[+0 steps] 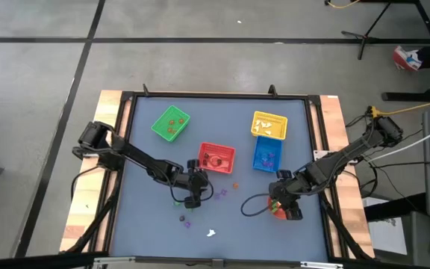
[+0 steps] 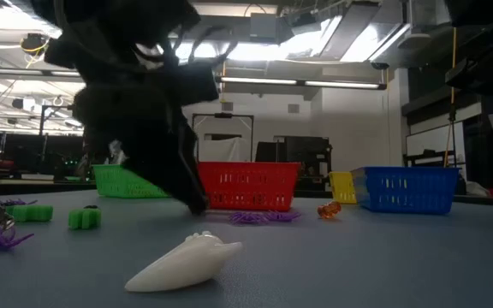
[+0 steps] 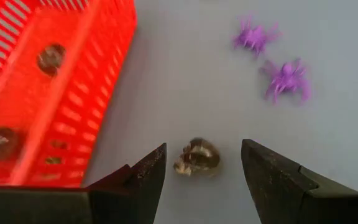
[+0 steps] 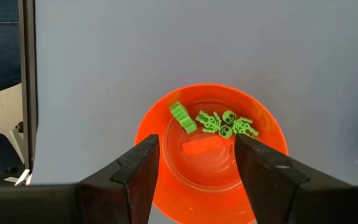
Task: Sort Halloween decoration
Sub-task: Put the black skull toy into the red bin
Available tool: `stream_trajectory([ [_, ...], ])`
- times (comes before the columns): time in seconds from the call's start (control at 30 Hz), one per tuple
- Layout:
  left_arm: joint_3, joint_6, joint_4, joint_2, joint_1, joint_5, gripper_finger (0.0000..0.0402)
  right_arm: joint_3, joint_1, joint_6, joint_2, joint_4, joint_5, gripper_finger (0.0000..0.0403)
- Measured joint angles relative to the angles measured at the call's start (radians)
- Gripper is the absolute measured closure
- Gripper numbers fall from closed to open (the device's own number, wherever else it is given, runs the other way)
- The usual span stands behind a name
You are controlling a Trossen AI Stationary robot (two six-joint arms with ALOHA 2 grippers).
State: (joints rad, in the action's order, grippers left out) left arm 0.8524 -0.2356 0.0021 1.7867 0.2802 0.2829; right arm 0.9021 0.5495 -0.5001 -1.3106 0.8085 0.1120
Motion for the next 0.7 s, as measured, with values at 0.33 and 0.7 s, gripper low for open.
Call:
stream_trajectory([
  [0.33,0.002,-0.050,0.004,0.037,0.000,0.003,0.0209,0.000,0.000,0.000,0.000,0.000,0.000,0.0194],
  [0.7,0.002,-0.050,0.002,0.038,0.000,0.001,0.0231,0.000,0.000,0.000,0.000,0.000,0.000,0.0194],
])
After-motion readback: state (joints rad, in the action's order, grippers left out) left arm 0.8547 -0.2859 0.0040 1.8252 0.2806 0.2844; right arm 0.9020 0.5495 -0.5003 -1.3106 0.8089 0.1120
